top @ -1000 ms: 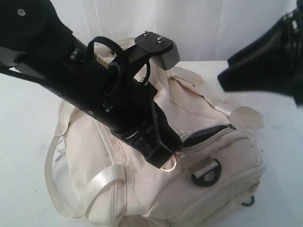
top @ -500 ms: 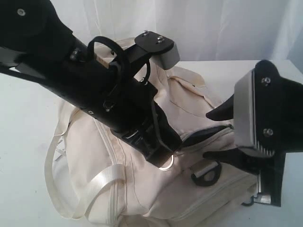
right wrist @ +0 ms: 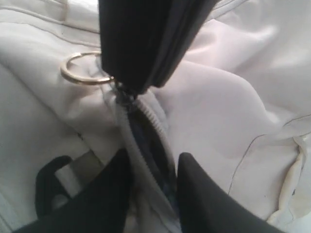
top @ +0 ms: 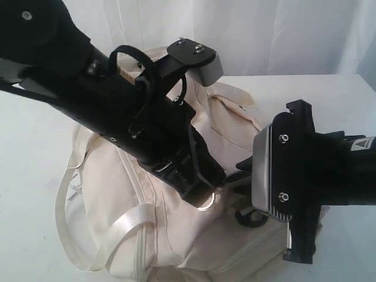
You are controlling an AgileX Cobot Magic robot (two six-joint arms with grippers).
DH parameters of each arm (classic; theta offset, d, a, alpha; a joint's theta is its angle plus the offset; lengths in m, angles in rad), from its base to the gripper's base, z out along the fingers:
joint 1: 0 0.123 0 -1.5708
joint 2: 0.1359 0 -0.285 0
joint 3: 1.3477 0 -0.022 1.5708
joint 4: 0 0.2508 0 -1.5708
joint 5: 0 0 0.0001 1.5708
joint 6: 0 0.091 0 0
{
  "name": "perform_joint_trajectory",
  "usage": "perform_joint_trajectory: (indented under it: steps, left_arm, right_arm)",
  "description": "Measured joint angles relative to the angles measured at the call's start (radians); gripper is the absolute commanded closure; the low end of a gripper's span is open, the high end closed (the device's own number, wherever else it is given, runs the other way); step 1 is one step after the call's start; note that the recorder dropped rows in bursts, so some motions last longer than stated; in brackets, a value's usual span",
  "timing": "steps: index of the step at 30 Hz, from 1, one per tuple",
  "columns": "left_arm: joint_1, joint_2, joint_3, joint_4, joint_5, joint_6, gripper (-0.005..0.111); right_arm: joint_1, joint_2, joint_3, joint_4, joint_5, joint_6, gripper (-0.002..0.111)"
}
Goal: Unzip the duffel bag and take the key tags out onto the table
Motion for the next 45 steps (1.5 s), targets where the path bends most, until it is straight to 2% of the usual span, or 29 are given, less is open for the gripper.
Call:
perform_joint_trajectory:
  steps: [3, 11, 24, 32, 37, 45]
  left_arm:
    - [0.0, 0.0, 0.0, 0.0, -0.004, 0.0, 0.107]
    - [0.0, 0.0, 0.002, -0.003, -0.009, 0.0, 0.107]
    - [0.0, 0.012, 0.002, -0.008, 0.016, 0.0, 0.107]
    - [0.0, 0.012, 0.002, 0.021, 0.05, 0.0, 0.107]
    - [-0.002, 0.012, 0.005, 0.04, 0.127, -0.008, 0.107]
    - [-0.002, 0.012, 0.005, 0.112, 0.144, -0.056, 0.107]
  right_arm:
    - [0.009, 0.005, 0.002, 0.0, -0.033, 0.031, 0.108]
    - [0.011, 0.005, 0.006, -0.034, -0.054, 0.159, 0.108]
    - [0.02, 0.005, 0.006, -0.357, -0.077, 0.555, 0.108]
    - [0.02, 0.005, 0.006, -0.395, -0.078, 0.585, 0.108]
    - [0.02, 0.005, 0.006, -0.418, -0.098, 0.592, 0.108]
    - [0.02, 0.005, 0.006, -0.423, -0.096, 0.594, 0.108]
